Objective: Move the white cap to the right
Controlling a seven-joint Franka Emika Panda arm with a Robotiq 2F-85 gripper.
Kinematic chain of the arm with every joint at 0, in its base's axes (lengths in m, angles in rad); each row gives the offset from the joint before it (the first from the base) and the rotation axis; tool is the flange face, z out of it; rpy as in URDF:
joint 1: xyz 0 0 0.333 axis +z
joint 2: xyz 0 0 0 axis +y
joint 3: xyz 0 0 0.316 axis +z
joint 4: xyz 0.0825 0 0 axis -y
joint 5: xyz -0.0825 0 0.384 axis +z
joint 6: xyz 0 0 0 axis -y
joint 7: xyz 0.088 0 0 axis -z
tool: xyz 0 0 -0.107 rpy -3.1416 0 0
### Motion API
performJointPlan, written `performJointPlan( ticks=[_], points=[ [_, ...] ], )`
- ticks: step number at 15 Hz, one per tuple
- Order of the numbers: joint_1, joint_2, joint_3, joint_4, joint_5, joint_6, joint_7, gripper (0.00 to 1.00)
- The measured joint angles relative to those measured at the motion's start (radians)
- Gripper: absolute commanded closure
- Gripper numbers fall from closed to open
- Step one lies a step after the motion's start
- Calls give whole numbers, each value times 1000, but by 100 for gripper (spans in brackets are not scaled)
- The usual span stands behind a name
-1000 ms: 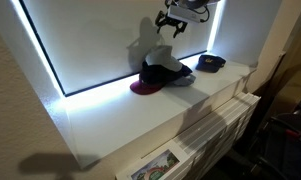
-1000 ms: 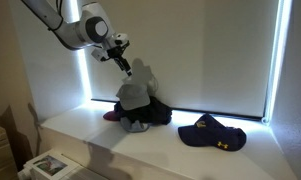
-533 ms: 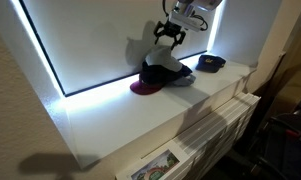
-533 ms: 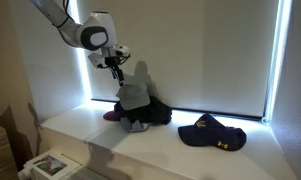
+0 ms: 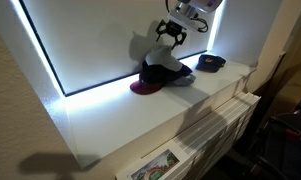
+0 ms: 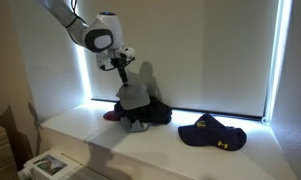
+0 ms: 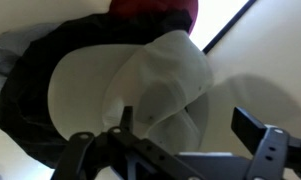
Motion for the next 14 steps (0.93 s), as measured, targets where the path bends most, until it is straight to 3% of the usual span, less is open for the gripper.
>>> performJointPlan(
  ticks=[3, 13, 14],
  points=[
    [-6, 66, -55, 46, 0, 1, 67, 0],
    [-27, 102, -37, 83, 28, -74, 54, 0],
    [-27, 105, -37, 85, 29, -74, 54, 25]
  ],
)
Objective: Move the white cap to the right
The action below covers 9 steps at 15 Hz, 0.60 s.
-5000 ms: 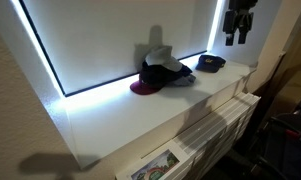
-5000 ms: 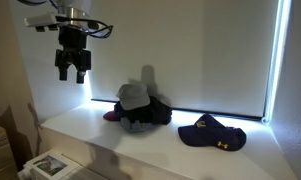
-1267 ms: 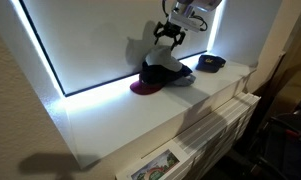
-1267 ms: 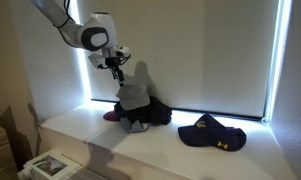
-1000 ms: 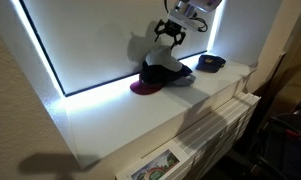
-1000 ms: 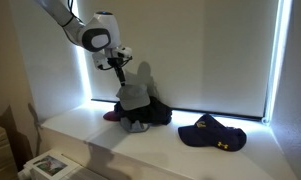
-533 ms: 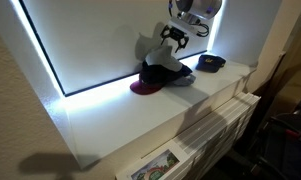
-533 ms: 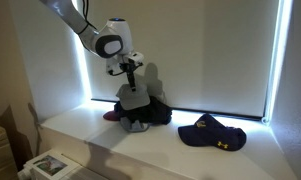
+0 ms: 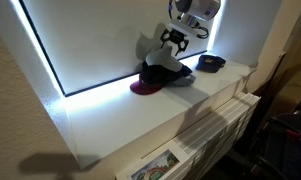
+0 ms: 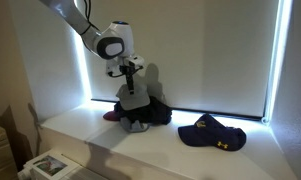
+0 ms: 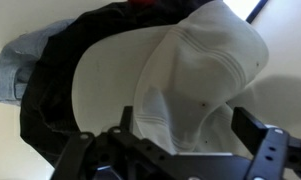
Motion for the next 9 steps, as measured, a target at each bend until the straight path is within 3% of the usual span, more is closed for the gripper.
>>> performJointPlan(
  ticks=[2, 9],
  points=[
    [1, 0, -1, 0, -4, 0, 0, 34],
    [2, 4, -4, 0, -7, 0, 1, 83]
  ],
)
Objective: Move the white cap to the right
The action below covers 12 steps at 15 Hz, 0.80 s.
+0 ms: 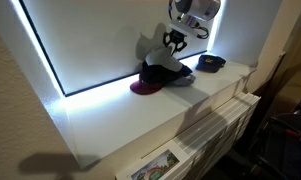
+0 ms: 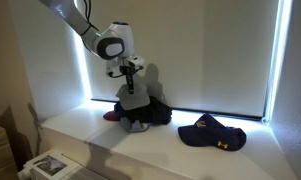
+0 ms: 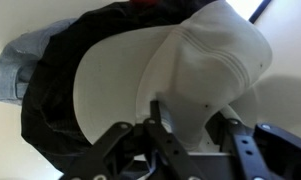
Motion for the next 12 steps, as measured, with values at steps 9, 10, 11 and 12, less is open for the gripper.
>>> performJointPlan(
  ticks=[9, 10, 11, 12],
  points=[
    [43, 4, -72, 5, -165, 10, 78, 99],
    [70, 4, -109, 4, -217, 44, 125, 99],
    [100, 5, -149, 3, -270, 83, 175, 99],
    [131, 5, -194, 0, -325, 119, 230, 99]
  ],
)
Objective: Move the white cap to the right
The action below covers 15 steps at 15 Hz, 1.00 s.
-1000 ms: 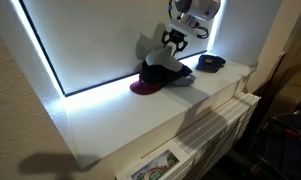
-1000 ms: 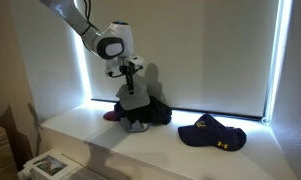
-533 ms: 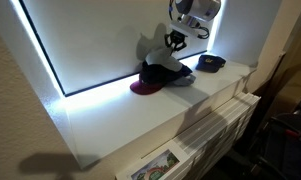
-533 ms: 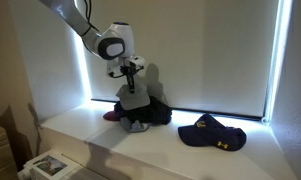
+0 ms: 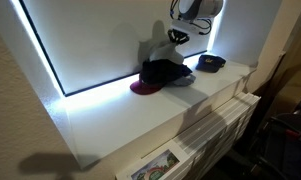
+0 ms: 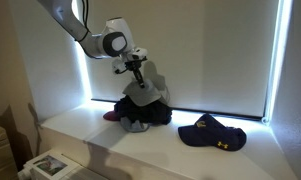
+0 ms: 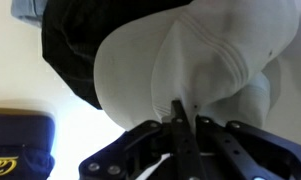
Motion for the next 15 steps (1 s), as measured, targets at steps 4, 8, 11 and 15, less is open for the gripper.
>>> performJointPlan(
  ticks=[4, 8, 11, 15],
  points=[
    [107, 0, -217, -50, -178, 146, 204, 99],
    [175, 0, -457, -171, -236, 291, 330, 99],
    [148, -3, -555, -278, -230, 390, 340, 71],
    [-63, -67, -425, -401, -131, 453, 231, 74]
  ],
)
